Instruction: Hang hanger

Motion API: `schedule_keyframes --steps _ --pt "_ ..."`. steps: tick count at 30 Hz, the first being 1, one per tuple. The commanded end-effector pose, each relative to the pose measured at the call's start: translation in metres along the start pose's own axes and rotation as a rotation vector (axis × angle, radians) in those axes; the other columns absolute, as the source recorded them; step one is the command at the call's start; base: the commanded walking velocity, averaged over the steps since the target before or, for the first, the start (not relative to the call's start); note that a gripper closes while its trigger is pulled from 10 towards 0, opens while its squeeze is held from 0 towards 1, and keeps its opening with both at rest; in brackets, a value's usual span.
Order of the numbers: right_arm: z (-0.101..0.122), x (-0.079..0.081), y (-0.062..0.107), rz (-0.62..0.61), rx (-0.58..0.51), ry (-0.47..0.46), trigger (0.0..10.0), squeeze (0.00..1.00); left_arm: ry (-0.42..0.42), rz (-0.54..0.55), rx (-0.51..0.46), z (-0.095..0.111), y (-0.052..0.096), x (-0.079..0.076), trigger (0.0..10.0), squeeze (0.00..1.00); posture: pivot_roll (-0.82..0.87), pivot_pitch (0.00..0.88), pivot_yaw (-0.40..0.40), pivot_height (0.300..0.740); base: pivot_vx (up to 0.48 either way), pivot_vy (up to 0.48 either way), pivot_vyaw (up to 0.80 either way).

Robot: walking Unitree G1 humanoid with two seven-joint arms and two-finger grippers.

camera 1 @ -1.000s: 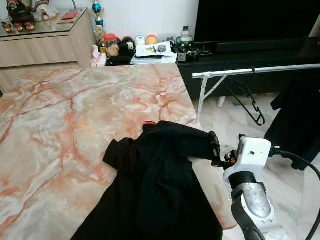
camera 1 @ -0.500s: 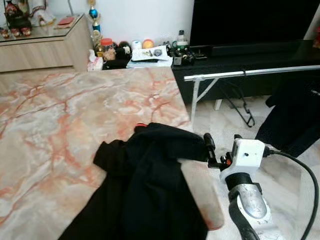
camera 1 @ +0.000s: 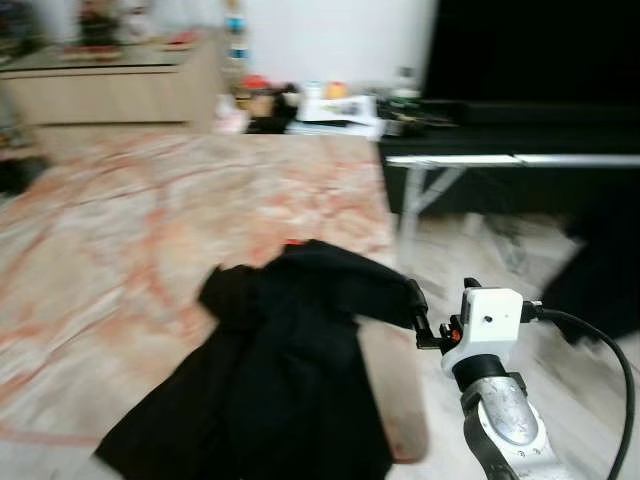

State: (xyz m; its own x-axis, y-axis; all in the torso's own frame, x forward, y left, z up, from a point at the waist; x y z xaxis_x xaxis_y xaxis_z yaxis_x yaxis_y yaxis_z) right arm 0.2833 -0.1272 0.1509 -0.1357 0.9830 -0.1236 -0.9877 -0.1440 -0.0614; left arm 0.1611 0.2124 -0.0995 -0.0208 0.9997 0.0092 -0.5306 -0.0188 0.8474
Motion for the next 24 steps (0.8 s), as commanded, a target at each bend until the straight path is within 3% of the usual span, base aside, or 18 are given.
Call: schedule_keyframes --steps 1,6,11,18,24 --pt "0.001 0.000 0.001 0.006 -0.001 0.004 10.0 0.00 0.004 0.002 0.009 -0.001 0.000 0.002 10.0 0.00 0.03 0.055 0.036 0.740 0.000 0.000 0.80" --pt "-0.001 -0.001 0.001 0.001 0.005 0.003 10.0 0.00 0.002 -0.013 -0.008 0.006 -0.003 -0.010 10.0 0.00 0.03 0.055 0.036 0.740 0.000 0.000 0.74" --pt "-0.003 -0.003 0.001 -0.013 0.014 -0.017 10.0 0.00 -0.007 -0.022 -0.006 0.006 -0.004 -0.016 10.0 0.00 0.04 0.063 0.036 0.740 0.000 0.000 0.00" --pt "-0.003 -0.002 0.000 -0.012 0.012 -0.016 10.0 0.00 -0.042 -0.020 0.001 -0.002 0.000 -0.006 10.0 0.00 0.04 0.063 0.037 0.740 0.000 -0.069 0.00" --pt "-0.003 -0.002 0.000 -0.009 0.012 -0.010 10.0 0.00 -0.043 -0.014 0.003 -0.003 0.000 -0.003 10.0 0.00 0.04 0.064 0.040 0.740 0.000 -0.480 0.00"
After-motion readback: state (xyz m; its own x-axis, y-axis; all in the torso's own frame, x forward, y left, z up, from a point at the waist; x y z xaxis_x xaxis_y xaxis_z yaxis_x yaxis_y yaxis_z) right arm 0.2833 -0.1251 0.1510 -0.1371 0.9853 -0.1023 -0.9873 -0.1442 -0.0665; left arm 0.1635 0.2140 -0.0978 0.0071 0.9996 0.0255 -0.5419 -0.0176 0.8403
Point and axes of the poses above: a point about 5 cm out from each wrist's last joint towards the gripper, its own y axis pointing back from the gripper into the wrist, its own z axis along the axis of the wrist's last joint, x = y × z, the point moved 1 cm from there along -y, pointing out of the wrist towards the gripper, and after that the axes turned 7 degrees about y, right-handed, at the moved point
